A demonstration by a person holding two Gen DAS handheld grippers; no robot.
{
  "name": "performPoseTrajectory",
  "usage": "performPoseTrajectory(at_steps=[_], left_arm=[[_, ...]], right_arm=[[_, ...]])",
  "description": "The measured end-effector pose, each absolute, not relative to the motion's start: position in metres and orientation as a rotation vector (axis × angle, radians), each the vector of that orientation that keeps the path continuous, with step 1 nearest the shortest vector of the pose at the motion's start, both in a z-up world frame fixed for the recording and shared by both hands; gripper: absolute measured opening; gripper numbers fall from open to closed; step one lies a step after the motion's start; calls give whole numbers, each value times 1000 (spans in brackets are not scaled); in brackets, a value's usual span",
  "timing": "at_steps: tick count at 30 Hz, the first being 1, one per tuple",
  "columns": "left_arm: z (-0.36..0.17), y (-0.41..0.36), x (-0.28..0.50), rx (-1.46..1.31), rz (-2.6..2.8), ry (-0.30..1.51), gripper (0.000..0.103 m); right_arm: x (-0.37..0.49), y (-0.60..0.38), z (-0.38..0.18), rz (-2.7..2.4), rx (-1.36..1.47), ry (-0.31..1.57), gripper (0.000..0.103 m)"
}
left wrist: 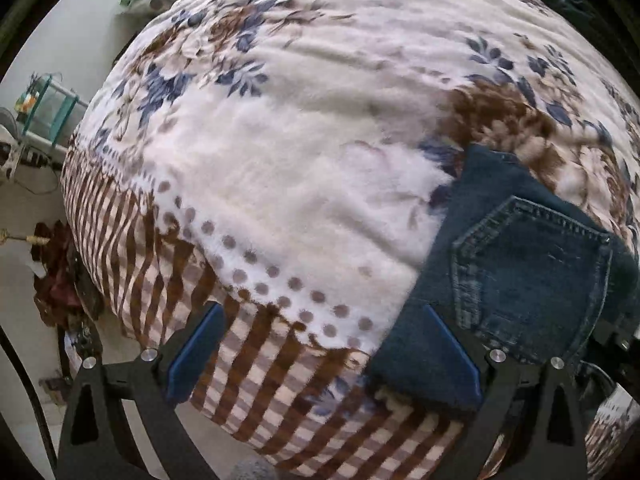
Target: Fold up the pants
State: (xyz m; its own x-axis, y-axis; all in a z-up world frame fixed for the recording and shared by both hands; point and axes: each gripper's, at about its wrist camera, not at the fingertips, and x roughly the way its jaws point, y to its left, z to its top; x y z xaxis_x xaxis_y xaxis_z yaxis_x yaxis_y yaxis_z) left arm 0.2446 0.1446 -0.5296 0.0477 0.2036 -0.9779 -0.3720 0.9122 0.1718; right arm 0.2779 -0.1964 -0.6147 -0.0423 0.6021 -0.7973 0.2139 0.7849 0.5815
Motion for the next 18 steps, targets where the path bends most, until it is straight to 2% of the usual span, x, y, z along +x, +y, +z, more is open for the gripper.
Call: performPoseTrajectory(at_steps=[3, 4, 8, 9, 11, 15, 17, 18], left_arm=[[-524, 146, 245, -176, 433, 1456, 100], [-520, 146, 246, -190, 424, 1447, 100], [-501, 140, 250, -246, 380, 1408, 100], [-498, 137, 252, -253, 368, 1404, 100], [-495, 125, 258, -252, 337, 1401, 100], [-498, 102, 268, -189, 300, 1409, 100], [-500, 89, 270, -147, 289, 1411, 100], [-501, 86, 271, -126, 286, 1413, 100]], right_arm=[[275, -198, -593, 356, 706, 1574, 18], [274, -205, -585, 352, 757, 1567, 14], [259, -263, -553, 245, 889, 1465, 9], [255, -278, -547, 239, 878, 1452, 0], [244, -318, -530, 149, 808, 1389, 0], [231, -361, -544, 130, 829, 1466, 1], [237, -350, -562, 205, 772, 1569, 18], [244, -339, -573, 243, 762, 1597, 48]])
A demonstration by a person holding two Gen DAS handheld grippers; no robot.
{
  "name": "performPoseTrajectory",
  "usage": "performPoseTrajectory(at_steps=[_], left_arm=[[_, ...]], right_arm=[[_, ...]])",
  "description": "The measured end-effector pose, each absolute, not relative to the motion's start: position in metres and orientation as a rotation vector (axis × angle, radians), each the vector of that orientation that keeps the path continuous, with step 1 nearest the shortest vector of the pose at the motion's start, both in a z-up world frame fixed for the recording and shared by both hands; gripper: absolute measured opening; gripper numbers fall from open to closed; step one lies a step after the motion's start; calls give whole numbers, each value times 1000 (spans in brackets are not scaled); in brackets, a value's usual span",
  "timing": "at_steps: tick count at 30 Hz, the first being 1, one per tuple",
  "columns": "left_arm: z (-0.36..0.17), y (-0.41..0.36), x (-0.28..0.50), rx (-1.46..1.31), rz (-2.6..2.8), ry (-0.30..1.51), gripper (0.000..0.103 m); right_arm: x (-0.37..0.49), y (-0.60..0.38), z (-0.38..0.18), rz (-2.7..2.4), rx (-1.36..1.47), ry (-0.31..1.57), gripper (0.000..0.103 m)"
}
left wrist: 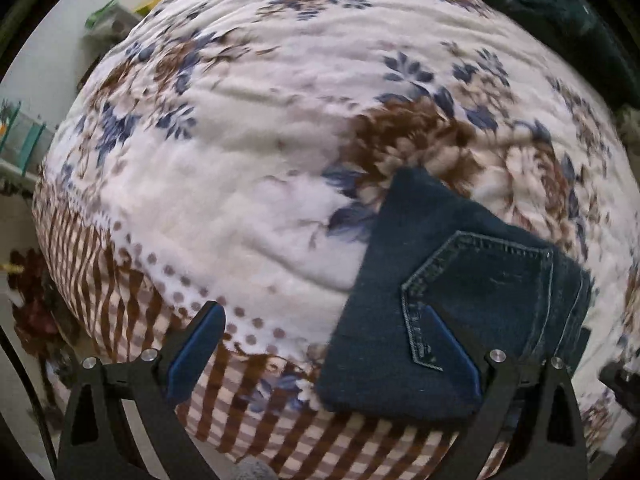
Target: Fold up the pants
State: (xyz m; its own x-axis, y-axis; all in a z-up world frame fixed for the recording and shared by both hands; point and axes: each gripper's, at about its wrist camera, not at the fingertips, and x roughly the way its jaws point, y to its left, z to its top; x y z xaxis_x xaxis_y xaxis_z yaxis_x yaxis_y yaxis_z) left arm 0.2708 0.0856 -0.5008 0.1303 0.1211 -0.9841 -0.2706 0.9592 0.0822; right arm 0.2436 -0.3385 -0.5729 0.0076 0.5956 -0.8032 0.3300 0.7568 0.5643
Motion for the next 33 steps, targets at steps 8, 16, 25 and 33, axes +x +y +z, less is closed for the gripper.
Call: performPoseTrajectory(at_steps=[8, 16, 25, 33], left_arm=[[-524, 64, 271, -43, 275, 1457, 100], [-538, 70, 264, -79, 288, 1500, 100], [-526, 85, 262, -96, 303, 1487, 100], [-503, 89, 262, -146, 287, 1452, 100]], right_arm=[[268, -285, -676, 345, 921, 1703, 88], [273, -229, -652, 568, 887, 1574, 69], [273, -206, -650, 458, 933, 1554, 23], [235, -249, -605, 452, 1353, 1341, 17]])
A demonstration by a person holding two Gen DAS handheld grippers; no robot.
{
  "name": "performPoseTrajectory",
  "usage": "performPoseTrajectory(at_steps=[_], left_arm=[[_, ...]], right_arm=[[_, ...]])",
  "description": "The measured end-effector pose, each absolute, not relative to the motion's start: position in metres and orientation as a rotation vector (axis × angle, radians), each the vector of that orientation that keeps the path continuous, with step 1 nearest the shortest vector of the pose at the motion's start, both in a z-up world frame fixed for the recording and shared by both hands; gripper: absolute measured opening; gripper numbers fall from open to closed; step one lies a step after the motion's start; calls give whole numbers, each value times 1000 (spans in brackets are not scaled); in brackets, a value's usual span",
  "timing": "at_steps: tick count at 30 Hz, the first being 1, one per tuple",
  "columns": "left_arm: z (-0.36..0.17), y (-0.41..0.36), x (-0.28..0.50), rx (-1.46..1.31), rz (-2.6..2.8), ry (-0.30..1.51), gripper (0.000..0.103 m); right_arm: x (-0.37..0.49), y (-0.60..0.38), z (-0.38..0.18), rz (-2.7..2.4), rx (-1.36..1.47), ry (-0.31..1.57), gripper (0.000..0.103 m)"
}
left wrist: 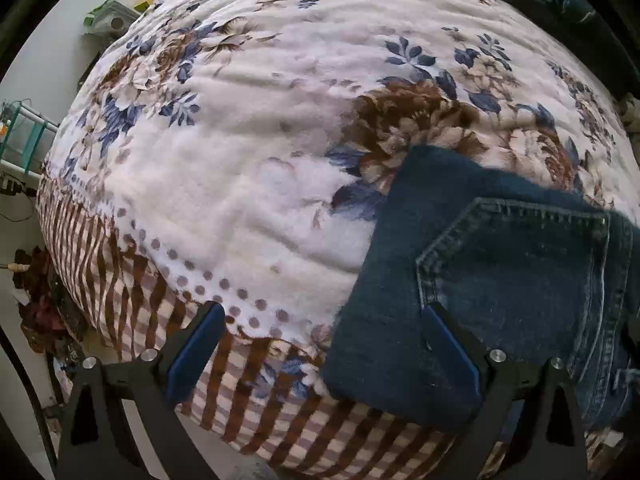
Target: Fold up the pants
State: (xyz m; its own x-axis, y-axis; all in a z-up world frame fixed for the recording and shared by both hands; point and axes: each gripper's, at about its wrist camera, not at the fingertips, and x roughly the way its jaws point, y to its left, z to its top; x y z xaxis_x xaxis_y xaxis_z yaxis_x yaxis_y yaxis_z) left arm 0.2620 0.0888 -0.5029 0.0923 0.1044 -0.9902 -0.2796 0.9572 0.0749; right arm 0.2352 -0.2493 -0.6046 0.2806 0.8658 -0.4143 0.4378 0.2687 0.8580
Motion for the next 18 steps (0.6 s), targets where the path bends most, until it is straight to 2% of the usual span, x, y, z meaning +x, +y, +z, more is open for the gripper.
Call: performPoseTrajectory(at_steps=[3, 6, 14, 18], left_arm=[[-502, 83, 265, -155, 269, 1456, 100], [-500, 75, 269, -130, 254, 1455, 100], [-505, 52, 283, -71, 197, 1452, 100], [-519, 37, 298, -45, 158, 1473, 100]], right_arm=[[221, -278, -606, 385, 1438, 1304, 14], [214, -303, -604, 309, 1327, 1290, 14], [168, -404, -629, 20, 1324, 1307, 14], [165, -429, -633, -11, 1231, 1316, 14]])
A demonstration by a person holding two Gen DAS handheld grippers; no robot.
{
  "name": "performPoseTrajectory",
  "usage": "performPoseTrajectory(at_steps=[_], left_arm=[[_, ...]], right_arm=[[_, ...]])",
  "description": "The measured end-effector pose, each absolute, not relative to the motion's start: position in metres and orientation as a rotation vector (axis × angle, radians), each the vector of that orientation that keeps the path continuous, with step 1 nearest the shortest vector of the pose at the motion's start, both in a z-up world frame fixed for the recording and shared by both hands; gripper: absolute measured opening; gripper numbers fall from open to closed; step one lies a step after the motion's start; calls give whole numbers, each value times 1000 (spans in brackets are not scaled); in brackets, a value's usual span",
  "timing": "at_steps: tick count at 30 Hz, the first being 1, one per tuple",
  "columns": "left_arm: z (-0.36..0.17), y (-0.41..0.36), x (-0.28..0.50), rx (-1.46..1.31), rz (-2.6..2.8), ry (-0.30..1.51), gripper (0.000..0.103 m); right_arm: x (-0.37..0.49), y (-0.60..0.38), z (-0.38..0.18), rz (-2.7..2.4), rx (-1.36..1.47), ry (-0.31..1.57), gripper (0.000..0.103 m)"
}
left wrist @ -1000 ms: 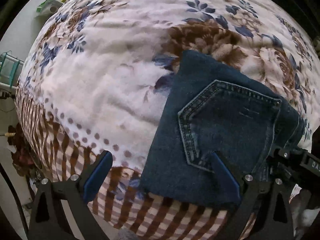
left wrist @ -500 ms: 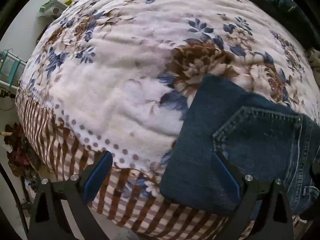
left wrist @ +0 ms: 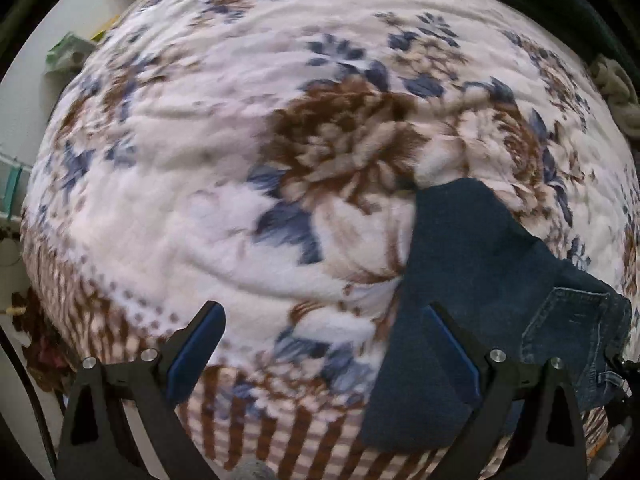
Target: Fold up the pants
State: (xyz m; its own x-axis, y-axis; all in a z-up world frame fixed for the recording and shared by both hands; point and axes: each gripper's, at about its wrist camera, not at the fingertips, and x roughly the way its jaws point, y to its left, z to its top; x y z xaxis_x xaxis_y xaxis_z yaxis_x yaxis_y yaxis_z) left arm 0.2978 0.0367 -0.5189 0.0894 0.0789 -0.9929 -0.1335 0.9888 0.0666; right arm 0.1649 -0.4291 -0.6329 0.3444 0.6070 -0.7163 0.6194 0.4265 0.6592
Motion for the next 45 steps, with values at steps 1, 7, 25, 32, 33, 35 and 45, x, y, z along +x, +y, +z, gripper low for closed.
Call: performPoseTrajectory(at_steps=[1, 7, 25, 32, 33, 35, 45], left_arm=[[-525, 31, 304, -37, 146, 1484, 100], [-556, 6, 342, -38, 72, 1527, 100], [-628, 73, 392, -561, 65, 1592, 103], [-573, 64, 386, -564, -56, 1503, 101], [-567, 62, 379, -576, -85, 1494, 101], [-555, 59, 356, -611, -130, 1492, 101], [-605, 59, 280, -837, -208, 1624, 101]], right_arm=[[167, -430, -641, 11, 1208, 1355, 19], [190, -429, -641, -5, 900, 1561, 82], [194, -447, -643, -153, 595, 1551, 84], [179, -472, -606, -122, 856, 1522, 85], [174, -476, -603, -121, 907, 1508, 86], [152, -485, -593, -124, 1056, 1452, 86], [77, -415, -681, -45, 1541, 1416, 88]])
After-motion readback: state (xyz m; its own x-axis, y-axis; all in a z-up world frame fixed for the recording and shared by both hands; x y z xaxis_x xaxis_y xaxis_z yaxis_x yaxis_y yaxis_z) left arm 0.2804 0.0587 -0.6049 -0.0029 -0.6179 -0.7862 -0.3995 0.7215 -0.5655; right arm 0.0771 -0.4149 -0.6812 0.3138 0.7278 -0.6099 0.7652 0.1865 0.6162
